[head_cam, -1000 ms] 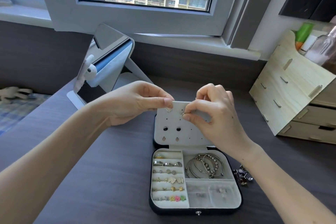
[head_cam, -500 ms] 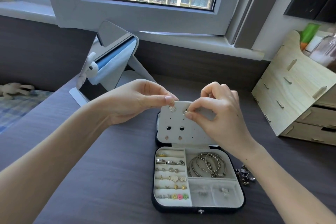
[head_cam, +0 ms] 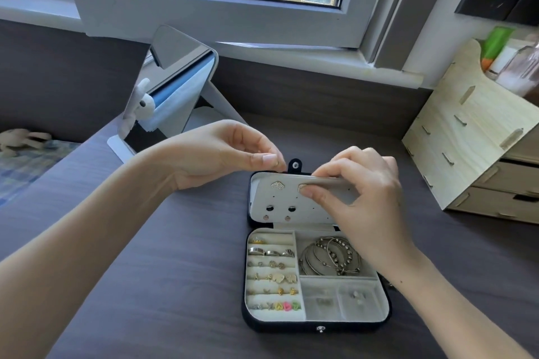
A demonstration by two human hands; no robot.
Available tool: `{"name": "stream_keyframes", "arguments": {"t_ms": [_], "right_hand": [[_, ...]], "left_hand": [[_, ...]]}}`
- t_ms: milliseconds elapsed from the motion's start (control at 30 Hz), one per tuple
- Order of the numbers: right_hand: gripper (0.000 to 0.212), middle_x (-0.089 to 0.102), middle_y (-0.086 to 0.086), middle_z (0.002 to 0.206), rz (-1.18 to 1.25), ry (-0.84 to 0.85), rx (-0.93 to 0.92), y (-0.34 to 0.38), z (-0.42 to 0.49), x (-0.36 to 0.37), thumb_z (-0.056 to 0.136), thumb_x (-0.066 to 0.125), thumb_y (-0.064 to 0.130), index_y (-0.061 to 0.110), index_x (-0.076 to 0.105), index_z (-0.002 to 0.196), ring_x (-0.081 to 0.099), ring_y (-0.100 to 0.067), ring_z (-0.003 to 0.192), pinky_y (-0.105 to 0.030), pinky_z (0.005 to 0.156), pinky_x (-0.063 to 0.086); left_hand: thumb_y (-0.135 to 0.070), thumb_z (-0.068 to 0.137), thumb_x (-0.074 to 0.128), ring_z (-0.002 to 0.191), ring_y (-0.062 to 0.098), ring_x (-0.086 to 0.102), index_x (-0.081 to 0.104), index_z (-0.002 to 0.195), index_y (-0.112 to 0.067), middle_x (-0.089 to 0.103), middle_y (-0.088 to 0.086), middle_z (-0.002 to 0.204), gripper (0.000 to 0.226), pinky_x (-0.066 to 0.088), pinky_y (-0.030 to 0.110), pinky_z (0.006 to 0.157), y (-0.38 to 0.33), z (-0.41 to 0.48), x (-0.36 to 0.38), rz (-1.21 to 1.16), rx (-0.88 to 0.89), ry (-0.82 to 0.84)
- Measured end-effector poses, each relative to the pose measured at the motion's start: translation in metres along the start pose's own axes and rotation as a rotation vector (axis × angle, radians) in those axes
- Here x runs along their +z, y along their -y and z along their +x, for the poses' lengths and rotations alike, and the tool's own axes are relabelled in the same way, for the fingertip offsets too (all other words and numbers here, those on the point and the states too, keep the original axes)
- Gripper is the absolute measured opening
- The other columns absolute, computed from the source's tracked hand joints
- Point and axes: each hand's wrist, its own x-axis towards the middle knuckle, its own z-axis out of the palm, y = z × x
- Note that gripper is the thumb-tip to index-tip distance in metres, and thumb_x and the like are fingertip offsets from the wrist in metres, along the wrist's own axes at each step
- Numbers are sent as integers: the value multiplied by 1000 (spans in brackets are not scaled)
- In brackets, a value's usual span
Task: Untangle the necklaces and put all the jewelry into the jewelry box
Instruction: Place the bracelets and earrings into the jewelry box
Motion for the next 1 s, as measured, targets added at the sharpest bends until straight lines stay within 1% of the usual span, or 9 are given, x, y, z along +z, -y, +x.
{"name": "stream_keyframes", "arguments": {"t_ms": [133, 233, 300, 367, 433, 567, 833, 933, 1000], "right_hand": [[30, 62, 6, 78, -56, -89, -75, 4, -15, 0, 79, 66, 46, 16, 69, 73, 54, -14, 76, -30, 74, 30], [29, 62, 4, 76, -77, -147, -116, 5, -25, 2, 81, 68, 42, 15, 69, 72, 54, -15, 75, -31, 74, 29], [27, 62, 4, 76, -84, -168, -132, 5, -29, 2, 81, 69, 42, 16, 69, 73, 53, -14, 76, -30, 75, 28], [26, 63, 3, 76, -97, -175, -136, 5, -31, 2, 80, 70, 41, 16, 70, 73, 52, -13, 77, -30, 76, 27], [27, 63, 3, 76, -104, -177, -134, 5, -32, 2, 80, 70, 41, 15, 71, 72, 52, -13, 77, -30, 76, 27], [26, 63, 3, 77, -100, -174, -137, 6, -34, 1, 81, 70, 40, 16, 71, 73, 52, -13, 79, -30, 76, 27], [26, 63, 2, 77, -92, -185, -135, 6, -33, 1, 81, 70, 40, 15, 71, 73, 52, -13, 79, -28, 78, 26], [19, 63, 4, 78, -81, -195, -147, 5, -33, 2, 81, 71, 40, 22, 63, 82, 52, -13, 79, -29, 77, 26], [21, 62, 5, 79, -80, -195, -147, 4, -33, 2, 81, 71, 40, 25, 57, 85, 52, -12, 79, -30, 77, 27]], "left_hand": [[-18, 75, 69, 82, 11, 60, 74, 69, -21, 66, 2, 82, 9, 46, 19, 76, 8, 11, 7, 44, -41, 74], [-24, 69, 80, 79, 8, 59, 75, 68, -23, 65, -1, 81, 5, 45, 17, 75, 14, 16, 16, 52, -58, 151], [-29, 65, 73, 75, 6, 59, 74, 66, -23, 65, -4, 78, 6, 45, 15, 72, 16, 19, 22, 16, -70, 188], [-27, 65, 71, 73, 5, 59, 74, 67, -20, 64, -5, 77, 8, 45, 14, 69, 19, 22, 27, -32, -82, 231], [-24, 66, 70, 74, 7, 59, 75, 68, -17, 63, -4, 78, 9, 46, 16, 71, 22, 25, 29, -64, -79, 265], [-21, 66, 69, 78, 9, 59, 76, 70, -16, 63, -3, 79, 9, 46, 18, 74, 26, 28, 30, -127, -70, 298], [-20, 66, 68, 78, 8, 60, 76, 69, -17, 63, -3, 79, 8, 47, 18, 73, 29, 30, 31, -170, -46, 318], [-20, 66, 69, 78, 9, 60, 76, 69, -14, 63, -2, 80, 9, 48, 19, 73, 29, 30, 31, -159, -44, 313], [-20, 66, 70, 80, 10, 60, 76, 70, -14, 63, -1, 81, 9, 48, 20, 74, 29, 30, 30, -153, -37, 309]]}}
